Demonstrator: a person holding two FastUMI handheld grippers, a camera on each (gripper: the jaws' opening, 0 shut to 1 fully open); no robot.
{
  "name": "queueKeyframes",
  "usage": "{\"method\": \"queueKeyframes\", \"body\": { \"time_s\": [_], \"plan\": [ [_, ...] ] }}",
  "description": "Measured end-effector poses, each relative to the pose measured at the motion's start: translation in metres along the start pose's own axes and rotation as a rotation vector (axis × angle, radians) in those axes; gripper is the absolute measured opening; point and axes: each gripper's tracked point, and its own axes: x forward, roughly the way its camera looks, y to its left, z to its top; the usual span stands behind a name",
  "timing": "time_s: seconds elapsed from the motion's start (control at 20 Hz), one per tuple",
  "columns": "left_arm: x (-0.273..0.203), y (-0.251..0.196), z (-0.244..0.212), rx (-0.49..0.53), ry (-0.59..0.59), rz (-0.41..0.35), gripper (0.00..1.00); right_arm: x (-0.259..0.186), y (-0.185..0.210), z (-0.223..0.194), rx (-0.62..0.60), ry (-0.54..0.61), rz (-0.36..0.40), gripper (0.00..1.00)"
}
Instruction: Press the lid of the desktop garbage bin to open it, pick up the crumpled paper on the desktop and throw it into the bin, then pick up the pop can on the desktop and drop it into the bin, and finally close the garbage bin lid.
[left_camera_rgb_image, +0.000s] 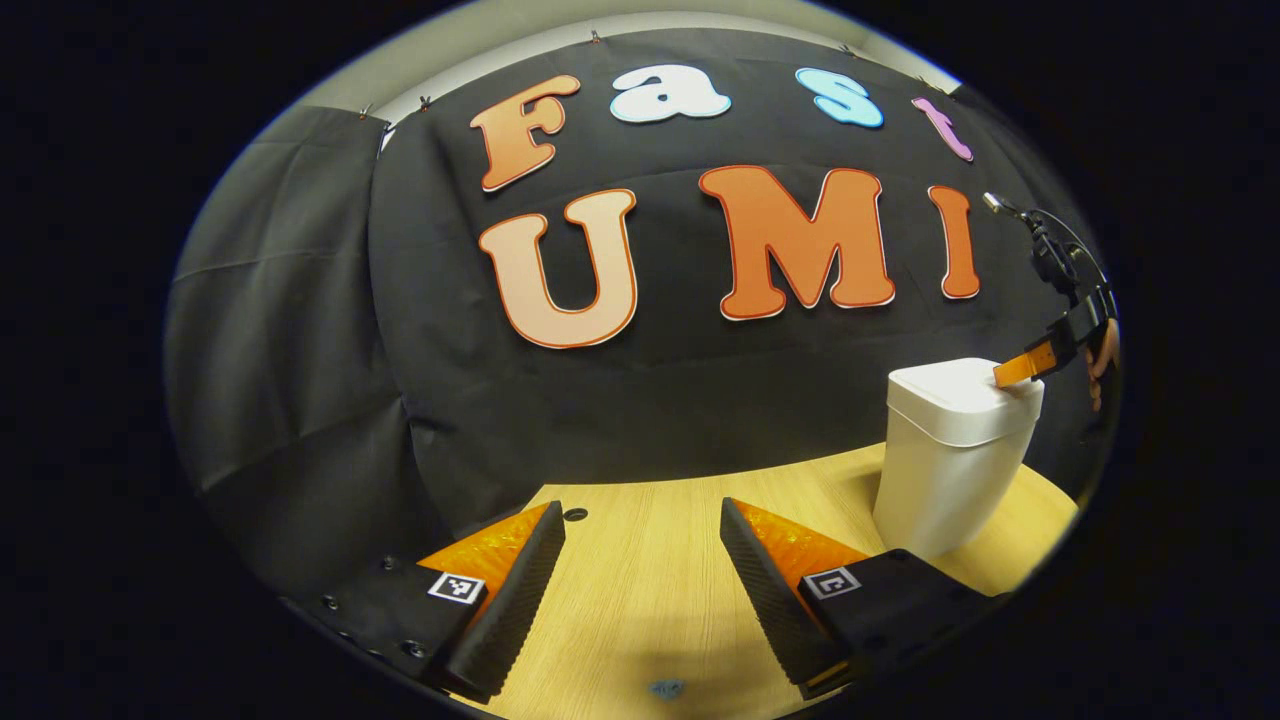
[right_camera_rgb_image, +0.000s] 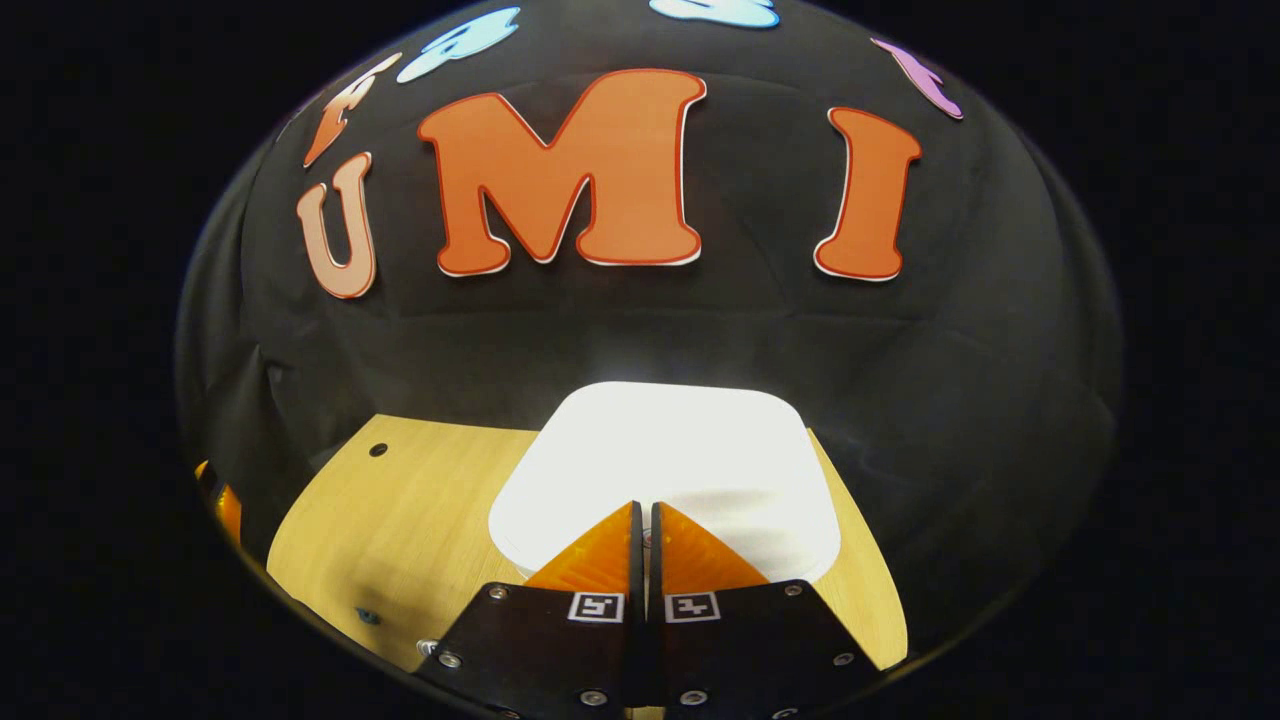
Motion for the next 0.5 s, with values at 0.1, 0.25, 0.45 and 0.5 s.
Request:
{"method": "queueKeyframes", "body": {
  "time_s": [0.1, 0.25, 0.45, 0.5],
  "plan": [
    [0.000, 0.000, -0.004, 0.003, 0.009, 0.003, 0.99, 0.001, -0.002, -0.001, 0.002, 0.006, 0.000, 0.01],
    [-0.002, -0.004, -0.005, 0.007, 0.022, 0.003, 0.99, 0.003, -0.003, -0.002, 0.020, 0.004, -0.012, 0.01],
    [-0.007, -0.019, 0.001, 0.031, 0.008, -0.016, 0.99, 0.005, -0.001, -0.005, 0.063, 0.042, 0.021, 0.01],
    [-0.008, -0.021, 0.003, 0.035, 0.000, -0.021, 0.99, 0.005, -0.001, -0.003, 0.069, 0.037, 0.029, 0.01]
  ]
}}
